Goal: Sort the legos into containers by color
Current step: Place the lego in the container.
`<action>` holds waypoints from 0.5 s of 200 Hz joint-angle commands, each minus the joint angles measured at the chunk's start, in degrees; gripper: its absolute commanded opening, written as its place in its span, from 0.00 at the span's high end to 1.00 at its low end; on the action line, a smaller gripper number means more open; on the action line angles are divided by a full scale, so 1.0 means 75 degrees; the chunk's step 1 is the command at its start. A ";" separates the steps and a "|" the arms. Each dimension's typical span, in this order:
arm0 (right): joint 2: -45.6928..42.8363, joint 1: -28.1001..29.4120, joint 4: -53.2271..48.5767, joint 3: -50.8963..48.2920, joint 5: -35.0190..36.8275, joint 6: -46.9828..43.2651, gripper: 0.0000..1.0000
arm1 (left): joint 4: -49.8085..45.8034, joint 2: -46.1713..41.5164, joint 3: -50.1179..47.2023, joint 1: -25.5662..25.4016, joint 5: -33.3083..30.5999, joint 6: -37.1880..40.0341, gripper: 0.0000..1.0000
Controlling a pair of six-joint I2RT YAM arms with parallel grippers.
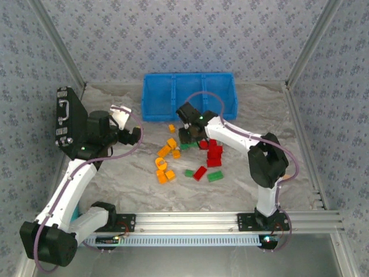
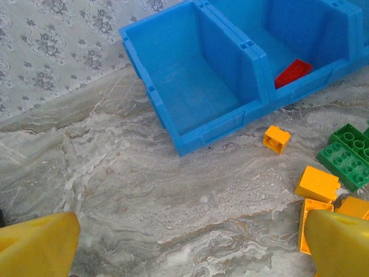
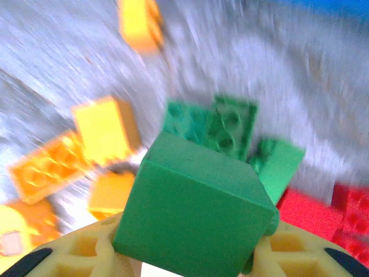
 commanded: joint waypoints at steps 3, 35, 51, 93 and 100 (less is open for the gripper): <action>0.0139 0.0000 -0.0303 0.1171 0.0447 -0.1134 0.60 | 0.0199 -0.0037 -0.0034 0.0056 -0.0081 0.0154 0.00; 0.1328 -0.0232 -0.0100 0.3009 0.0465 -0.1845 0.60 | 0.0159 -0.0050 -0.0034 0.0080 -0.0109 0.0178 0.00; 0.1937 -0.0279 0.0077 0.3767 0.0425 -0.2160 0.61 | 0.0258 -0.0145 -0.0122 0.0091 -0.0151 0.0178 0.00; 0.3795 -0.0529 0.0750 0.5778 0.0206 -0.3006 0.60 | 0.0171 -0.0051 -0.0083 0.0080 0.0153 -0.0084 0.00; 0.4122 -0.0568 0.0702 0.6286 0.0199 -0.3056 0.60 | 0.0186 -0.0032 -0.0106 0.0080 0.0176 -0.0135 0.00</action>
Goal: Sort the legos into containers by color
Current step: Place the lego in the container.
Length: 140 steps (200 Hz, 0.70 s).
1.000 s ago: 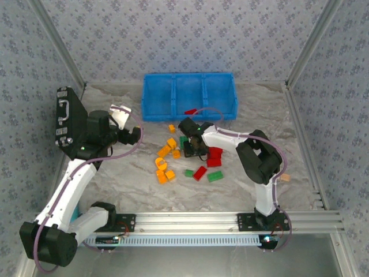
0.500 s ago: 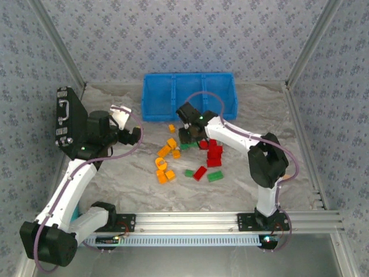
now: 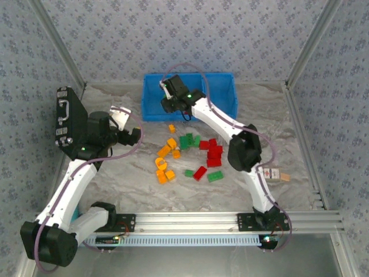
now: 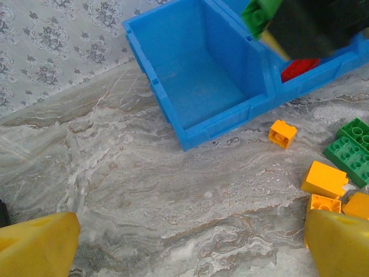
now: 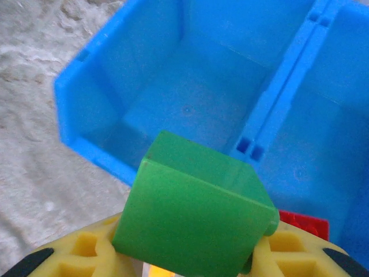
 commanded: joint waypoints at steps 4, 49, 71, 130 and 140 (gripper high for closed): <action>0.1094 -0.0175 -0.0182 0.1612 -0.0070 -0.0677 0.60 | 0.0184 0.0003 -0.0030 0.0027 0.0259 -0.0206 0.00; 0.1572 -0.0255 -0.0086 0.2357 -0.0256 -0.1012 0.58 | -0.0030 0.0367 -0.0195 -0.0007 0.0176 -0.0255 0.00; 0.1586 -0.0269 0.0006 0.2275 -0.0358 -0.1192 0.55 | -0.0033 0.0471 -0.0367 -0.0139 0.0217 -0.0297 0.00; 0.1790 -0.0283 0.0845 0.2312 -0.0880 -0.1398 0.47 | -0.0255 0.1201 -0.0312 -0.0597 0.0476 -0.0601 0.00; 0.1844 -0.0294 0.0898 0.2388 -0.0963 -0.1420 0.44 | -0.0387 0.1378 -0.0272 -0.0745 0.0479 -0.0619 0.00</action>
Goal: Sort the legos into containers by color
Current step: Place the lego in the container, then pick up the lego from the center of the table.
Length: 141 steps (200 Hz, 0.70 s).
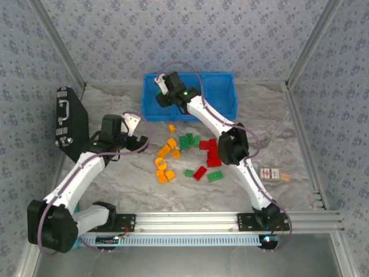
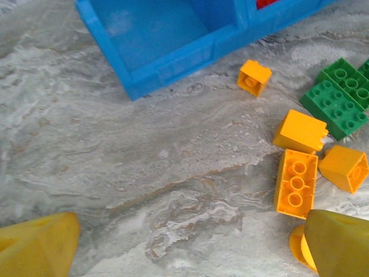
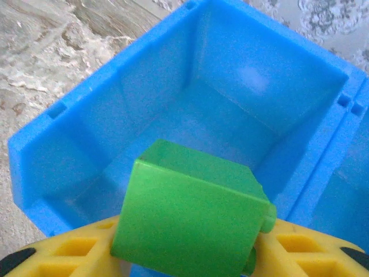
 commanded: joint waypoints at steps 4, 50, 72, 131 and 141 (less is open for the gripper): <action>0.0245 -0.0009 0.0416 0.0398 -0.0408 -0.0205 0.44 | -0.0366 0.0358 0.0202 -0.0324 0.0253 -0.0174 0.00; 0.0318 -0.0069 0.0399 0.0557 -0.0804 -0.0143 0.31 | -0.0461 0.1072 0.0277 -0.0963 0.0403 -0.0003 0.00; -0.0190 -0.0086 0.0638 -0.0108 -0.0882 -0.0207 0.29 | -0.0330 0.1350 0.0334 -0.1198 0.0586 0.0034 0.01; -0.3079 -0.0663 0.1951 -0.3795 -0.1375 -0.0083 0.26 | 0.0049 0.2659 0.0738 -0.1744 0.0726 0.0186 0.10; -0.3536 -0.0791 0.2024 -0.4337 -0.1357 0.0041 0.26 | -0.0043 0.3021 0.0905 -0.1833 0.0293 0.0217 0.11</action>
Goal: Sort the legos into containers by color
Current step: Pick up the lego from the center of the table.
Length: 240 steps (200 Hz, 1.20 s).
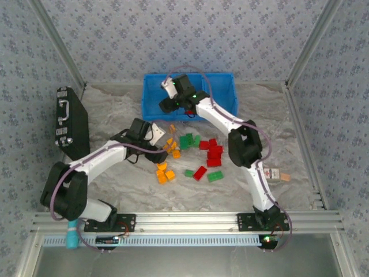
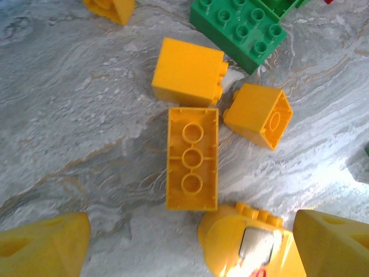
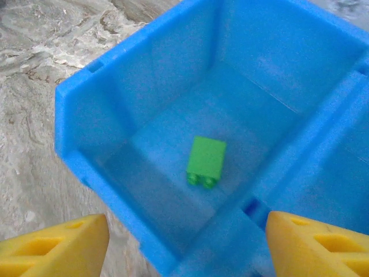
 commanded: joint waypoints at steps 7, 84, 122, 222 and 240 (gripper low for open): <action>-0.1754 -0.0448 0.0644 -0.1197 -0.0139 0.0278 0.27 | 0.0026 0.0859 0.0589 -0.0218 -0.0543 0.0191 0.12; -0.4835 -0.1362 0.0750 -0.4804 0.0467 0.1088 0.26 | -0.0987 0.2664 0.1886 -0.0440 -0.0983 0.0184 0.21; -0.5166 -0.1509 0.0714 -0.5198 0.0630 0.1235 0.26 | -0.1598 0.3279 0.2377 -0.0451 -0.0817 0.0140 0.31; -0.5485 -0.1811 0.0615 -0.5369 0.0698 0.1197 0.26 | -0.2134 0.3025 0.2316 -0.0642 -0.0850 -0.0508 0.57; -0.5751 -0.1959 0.0606 -0.5740 0.0654 0.1283 0.25 | -0.2622 0.2792 0.2762 -0.0814 -0.1050 -0.0617 0.58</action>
